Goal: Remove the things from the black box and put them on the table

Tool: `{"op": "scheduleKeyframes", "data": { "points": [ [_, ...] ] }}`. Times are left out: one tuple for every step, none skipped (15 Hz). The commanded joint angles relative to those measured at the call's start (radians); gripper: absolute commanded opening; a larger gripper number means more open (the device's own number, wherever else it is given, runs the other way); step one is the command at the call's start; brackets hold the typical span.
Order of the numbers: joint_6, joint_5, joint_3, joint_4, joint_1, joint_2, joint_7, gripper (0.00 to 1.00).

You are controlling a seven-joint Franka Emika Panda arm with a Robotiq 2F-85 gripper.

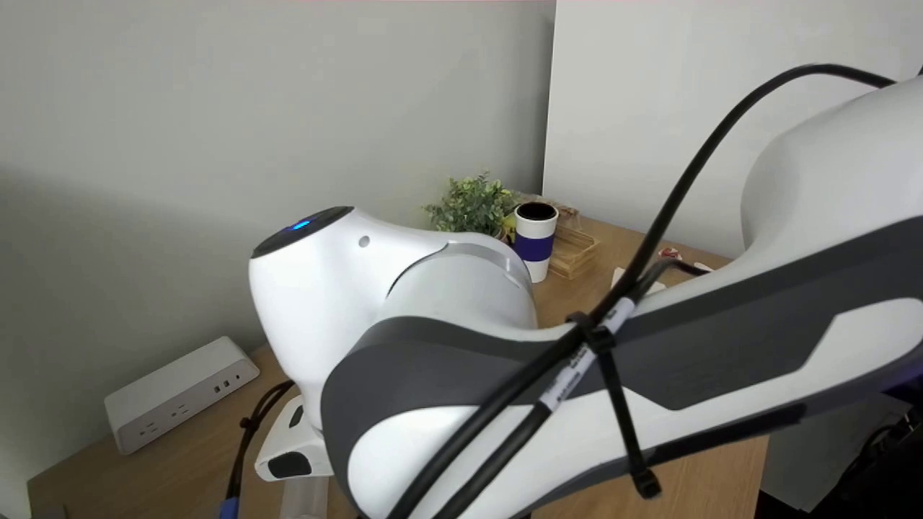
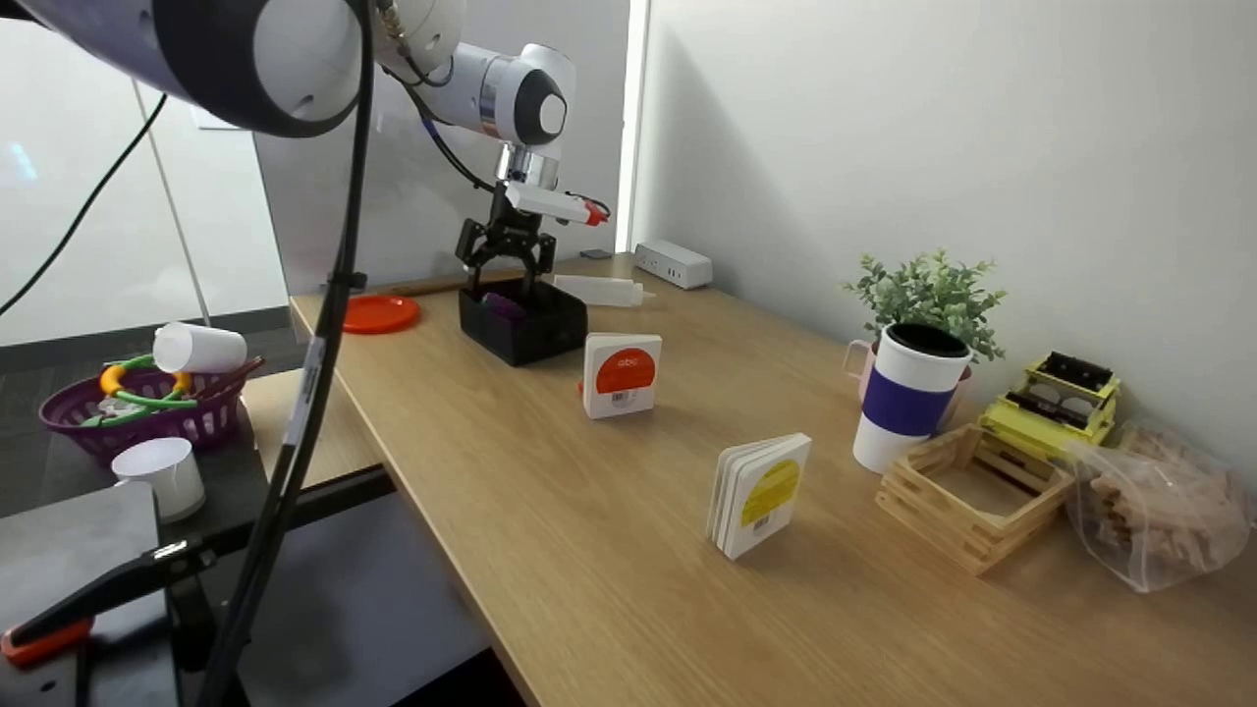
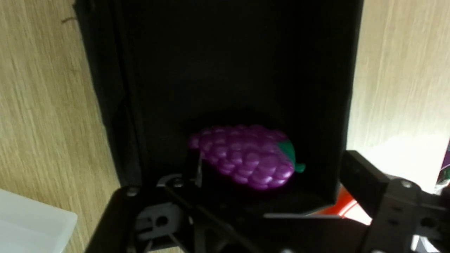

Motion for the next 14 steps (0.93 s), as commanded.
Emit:
{"op": "scheduleKeyframes", "data": {
  "points": [
    [0.013,0.013,0.018,0.003,-0.01,0.014,-0.04,1.0],
    [0.011,0.014,0.02,0.004,-0.01,0.017,-0.044,1.0],
    [0.009,0.014,0.021,0.005,-0.01,0.021,-0.046,1.0],
    [0.003,0.013,0.021,0.007,-0.009,0.027,-0.048,1.0],
    [-0.003,0.014,0.021,0.009,-0.01,0.033,-0.049,1.0],
    [-0.012,0.017,0.021,0.012,-0.012,0.037,-0.05,1.0],
    [-0.018,0.018,0.02,0.014,-0.013,0.038,-0.05,1.0],
    [-0.021,0.02,0.02,0.015,-0.013,0.038,-0.05,1.0],
    [-0.021,0.019,0.018,0.015,-0.012,0.039,-0.047,1.0],
    [-0.023,0.019,0.017,0.015,-0.011,0.038,-0.046,1.0],
    [-0.024,0.019,0.017,0.015,-0.011,0.038,-0.046,1.0],
    [-0.025,0.018,0.016,0.015,-0.011,0.037,-0.044,1.0],
    [-0.028,0.017,0.015,0.015,-0.01,0.035,-0.041,1.0],
    [-0.033,0.013,0.011,0.015,-0.007,0.033,-0.036,1.0]
  ]
}}
